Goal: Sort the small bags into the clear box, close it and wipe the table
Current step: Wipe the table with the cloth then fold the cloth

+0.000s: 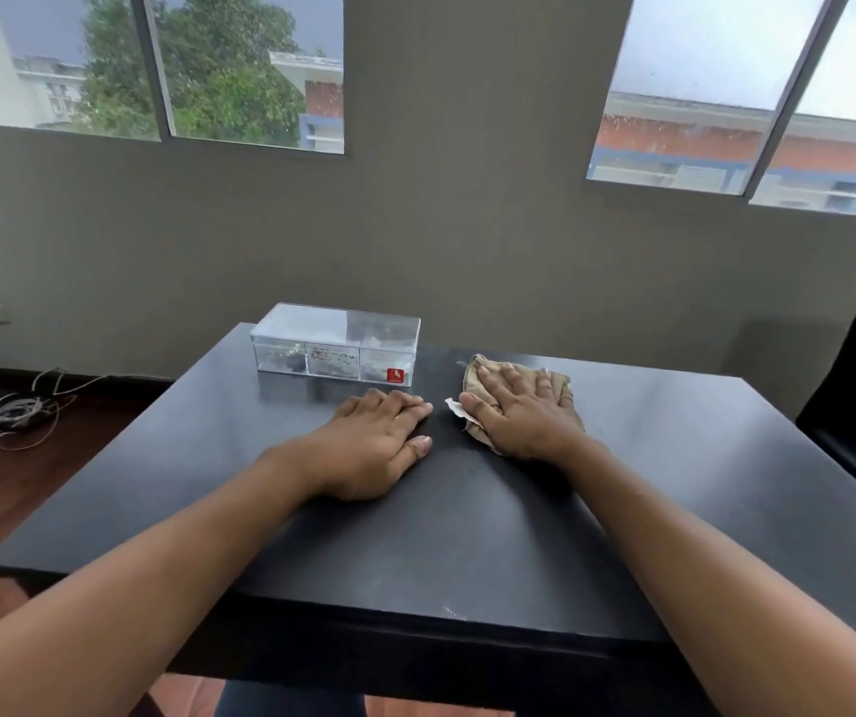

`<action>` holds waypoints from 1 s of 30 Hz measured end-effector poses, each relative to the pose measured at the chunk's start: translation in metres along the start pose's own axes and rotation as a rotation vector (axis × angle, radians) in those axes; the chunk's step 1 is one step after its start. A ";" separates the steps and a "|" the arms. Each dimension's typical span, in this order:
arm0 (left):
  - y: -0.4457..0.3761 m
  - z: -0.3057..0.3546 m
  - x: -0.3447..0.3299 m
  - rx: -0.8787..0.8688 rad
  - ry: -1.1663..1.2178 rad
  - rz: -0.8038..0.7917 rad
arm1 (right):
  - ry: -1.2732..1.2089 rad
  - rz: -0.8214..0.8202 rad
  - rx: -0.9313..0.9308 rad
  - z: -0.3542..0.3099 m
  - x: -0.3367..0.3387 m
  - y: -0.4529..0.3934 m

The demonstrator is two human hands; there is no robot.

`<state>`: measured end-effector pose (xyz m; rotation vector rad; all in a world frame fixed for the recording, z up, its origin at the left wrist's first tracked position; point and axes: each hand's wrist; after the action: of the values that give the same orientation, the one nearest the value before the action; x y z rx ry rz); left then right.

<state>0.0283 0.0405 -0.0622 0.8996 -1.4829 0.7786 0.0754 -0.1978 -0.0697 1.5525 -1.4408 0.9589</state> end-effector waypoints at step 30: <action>-0.017 -0.002 -0.016 0.014 0.132 0.231 | -0.011 0.045 0.148 -0.018 0.003 -0.096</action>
<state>0.0447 0.0352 -0.0787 0.6809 -1.4812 0.9994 0.1713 -0.1787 -0.0654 1.6396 -1.4457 1.1068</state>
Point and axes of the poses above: each hand's wrist, its own y-axis away from the middle knuckle, its own x-axis out of the back of the hand, z = x × y, and after that the axes turned 13 degrees about -y, right-handed
